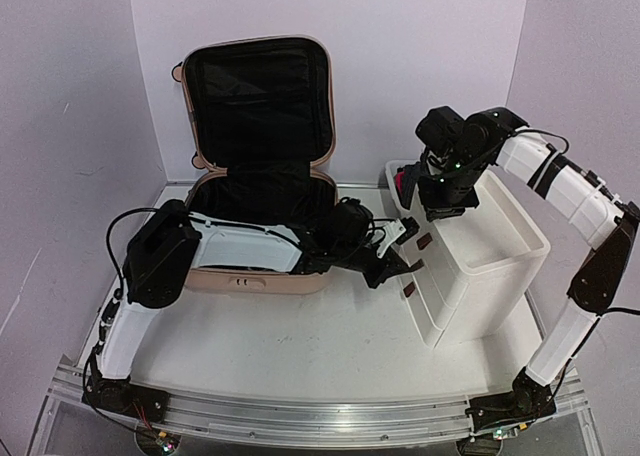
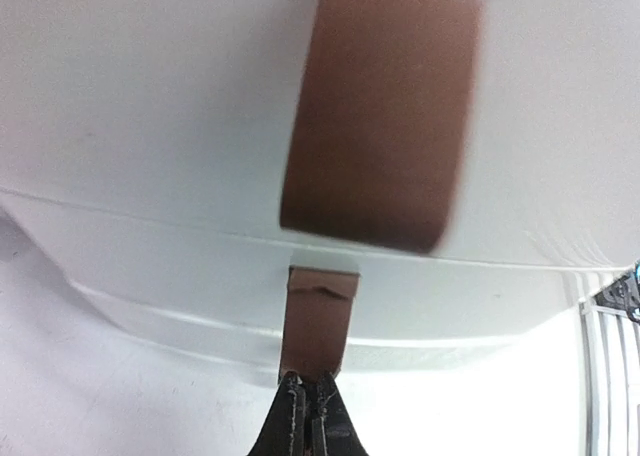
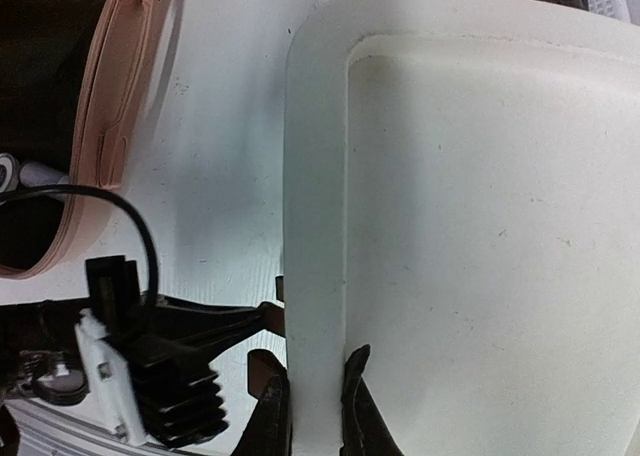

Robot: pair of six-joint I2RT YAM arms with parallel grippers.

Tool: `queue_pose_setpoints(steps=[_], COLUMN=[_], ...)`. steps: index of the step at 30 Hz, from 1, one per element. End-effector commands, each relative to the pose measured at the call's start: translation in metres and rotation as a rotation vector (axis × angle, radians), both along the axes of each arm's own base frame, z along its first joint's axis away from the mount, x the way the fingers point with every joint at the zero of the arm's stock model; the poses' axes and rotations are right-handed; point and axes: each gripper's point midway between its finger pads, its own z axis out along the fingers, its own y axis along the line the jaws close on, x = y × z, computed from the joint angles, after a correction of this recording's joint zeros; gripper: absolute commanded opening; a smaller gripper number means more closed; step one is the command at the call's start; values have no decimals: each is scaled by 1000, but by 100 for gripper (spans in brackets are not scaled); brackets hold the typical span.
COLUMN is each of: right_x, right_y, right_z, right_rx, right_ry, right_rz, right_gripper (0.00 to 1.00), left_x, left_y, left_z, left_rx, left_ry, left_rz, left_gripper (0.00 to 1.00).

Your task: Open, take out, and arrange the luggage

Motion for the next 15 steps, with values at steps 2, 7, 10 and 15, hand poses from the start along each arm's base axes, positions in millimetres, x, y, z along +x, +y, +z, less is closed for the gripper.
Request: queue_pose_setpoints(steps=[2,7,10,15], right_x=[-7,-4,-2,0], right_y=[-31,-43,-50,-62], right_z=[12,8,7,7], right_rx=[-63,-91,-103,-128], right_ry=[-56,-69,-74,-88], right_rz=[-101,-126,-141,-152], right_gripper=[0,0,0,0], left_x=[0,-7,-13,-19], left_y=[31,59,71,71], left_z=[57,55,53,56], left_rx=[-48,-12,7,33], left_ry=[-36,28,50,79], left_rz=[96,164,176,148], left_gripper=[0,0,0,0])
